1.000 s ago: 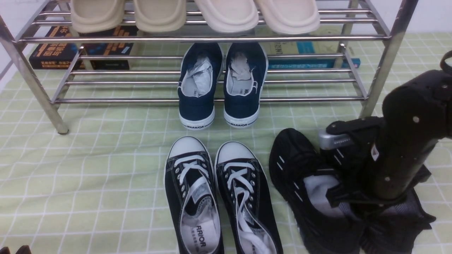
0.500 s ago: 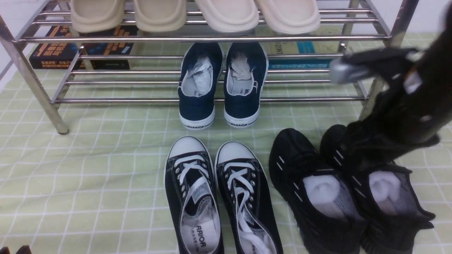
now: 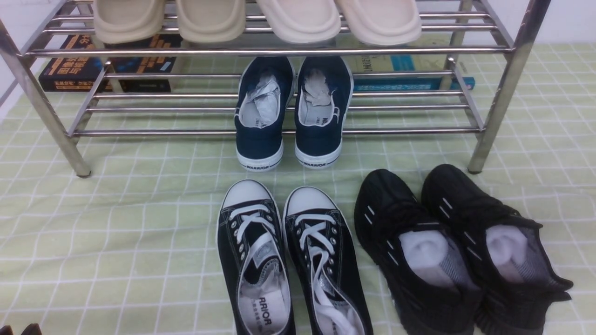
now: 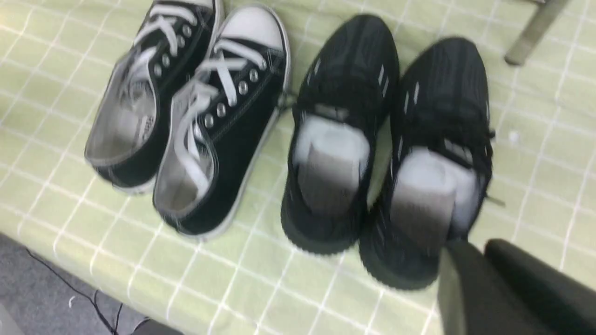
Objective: Take the shoes off the shelf with your hand from the green coffee tablecloth.
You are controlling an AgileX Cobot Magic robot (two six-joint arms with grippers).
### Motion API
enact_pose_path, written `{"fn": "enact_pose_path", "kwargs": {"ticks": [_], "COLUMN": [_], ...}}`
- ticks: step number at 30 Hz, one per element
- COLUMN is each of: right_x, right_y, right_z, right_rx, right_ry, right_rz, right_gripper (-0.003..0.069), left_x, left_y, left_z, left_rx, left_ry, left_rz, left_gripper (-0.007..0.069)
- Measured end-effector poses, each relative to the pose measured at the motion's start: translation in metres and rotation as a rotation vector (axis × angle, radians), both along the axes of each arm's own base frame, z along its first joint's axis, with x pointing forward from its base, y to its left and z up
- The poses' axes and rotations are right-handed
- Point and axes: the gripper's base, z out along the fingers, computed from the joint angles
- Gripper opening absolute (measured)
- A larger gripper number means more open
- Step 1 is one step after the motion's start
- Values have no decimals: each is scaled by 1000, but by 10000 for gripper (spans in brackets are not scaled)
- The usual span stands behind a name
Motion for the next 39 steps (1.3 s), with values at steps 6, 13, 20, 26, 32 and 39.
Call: {"fn": "enact_pose_path", "kwargs": {"ticks": [6, 13, 20, 26, 32, 39], "right_x": [-22, -12, -9, -9, -9, -9], "right_y": [-13, -7, -5, -5, -5, -5], "right_z": [-44, -92, -101, -101, -101, -101], "right_rx": [116, 217, 228, 231, 231, 232], "right_ry": [-198, -311, -317, -321, -321, -322], "right_rz": [-11, -22, -25, -26, -26, -26], "right_gripper": [-15, -15, -11, -7, -3, 1], "left_x": [0, 0, 0, 0, 0, 0], "left_y": [0, 0, 0, 0, 0, 0], "left_z": [0, 0, 0, 0, 0, 0], "left_rx": [0, 0, 0, 0, 0, 0], "left_ry": [0, 0, 0, 0, 0, 0], "left_rz": [0, 0, 0, 0, 0, 0], "left_gripper": [239, 239, 239, 239, 239, 239]}}
